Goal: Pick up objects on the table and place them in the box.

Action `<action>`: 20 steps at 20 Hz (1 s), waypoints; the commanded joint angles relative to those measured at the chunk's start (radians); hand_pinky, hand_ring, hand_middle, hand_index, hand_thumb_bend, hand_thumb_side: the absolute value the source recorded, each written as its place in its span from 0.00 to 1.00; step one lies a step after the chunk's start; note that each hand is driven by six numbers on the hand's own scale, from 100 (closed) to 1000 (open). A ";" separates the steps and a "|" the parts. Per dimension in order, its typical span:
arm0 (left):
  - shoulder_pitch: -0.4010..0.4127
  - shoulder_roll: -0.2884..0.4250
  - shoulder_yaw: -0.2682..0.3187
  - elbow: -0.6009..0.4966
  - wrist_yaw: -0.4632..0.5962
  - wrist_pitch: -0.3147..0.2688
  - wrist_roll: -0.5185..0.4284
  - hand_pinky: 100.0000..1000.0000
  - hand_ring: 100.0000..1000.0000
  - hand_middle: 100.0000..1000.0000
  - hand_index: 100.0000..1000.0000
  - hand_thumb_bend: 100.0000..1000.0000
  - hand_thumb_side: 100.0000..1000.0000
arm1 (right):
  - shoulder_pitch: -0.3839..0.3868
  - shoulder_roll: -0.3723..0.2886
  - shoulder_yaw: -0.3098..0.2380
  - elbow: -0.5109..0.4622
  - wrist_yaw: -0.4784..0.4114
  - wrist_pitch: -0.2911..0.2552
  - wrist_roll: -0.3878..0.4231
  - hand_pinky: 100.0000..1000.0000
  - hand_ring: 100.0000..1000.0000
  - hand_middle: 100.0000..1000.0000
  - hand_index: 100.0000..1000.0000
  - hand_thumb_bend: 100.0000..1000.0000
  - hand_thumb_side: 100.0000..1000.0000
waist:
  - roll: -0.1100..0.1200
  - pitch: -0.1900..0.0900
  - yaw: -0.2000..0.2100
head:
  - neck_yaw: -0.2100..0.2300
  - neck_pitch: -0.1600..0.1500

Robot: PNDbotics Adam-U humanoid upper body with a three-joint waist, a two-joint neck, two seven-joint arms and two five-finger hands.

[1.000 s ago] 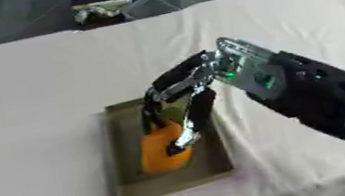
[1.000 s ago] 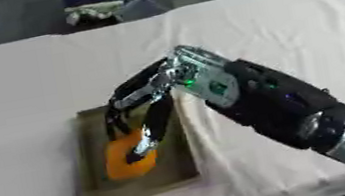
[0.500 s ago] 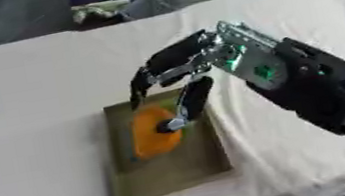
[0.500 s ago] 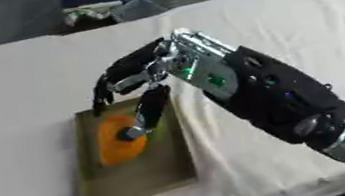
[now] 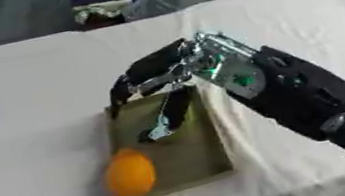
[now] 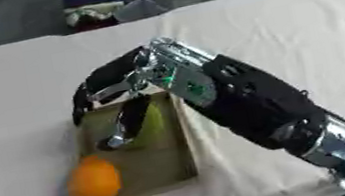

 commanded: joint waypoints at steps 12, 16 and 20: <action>-0.001 0.011 0.013 -0.007 0.000 0.002 0.013 0.62 0.61 0.60 0.79 0.33 0.69 | -0.027 -0.061 -0.223 -0.074 -0.002 0.103 -0.122 0.79 0.81 0.80 0.91 0.16 0.40 | 0.013 -0.015 -0.020 | 0.025 -0.003; 0.000 0.010 0.016 -0.006 -0.003 0.004 0.019 0.62 0.61 0.60 0.79 0.33 0.69 | 0.016 -0.081 -0.324 -0.101 -0.059 0.165 -0.184 0.78 0.81 0.80 0.94 0.14 0.39 | 0.011 -0.012 -0.025 | 0.031 -0.003; 0.000 0.010 0.017 -0.005 -0.004 0.004 0.022 0.62 0.61 0.60 0.79 0.33 0.69 | 0.073 -0.096 -0.428 -0.138 -0.111 0.229 -0.249 0.77 0.81 0.80 0.95 0.11 0.37 | 0.011 -0.009 -0.024 | 0.037 -0.003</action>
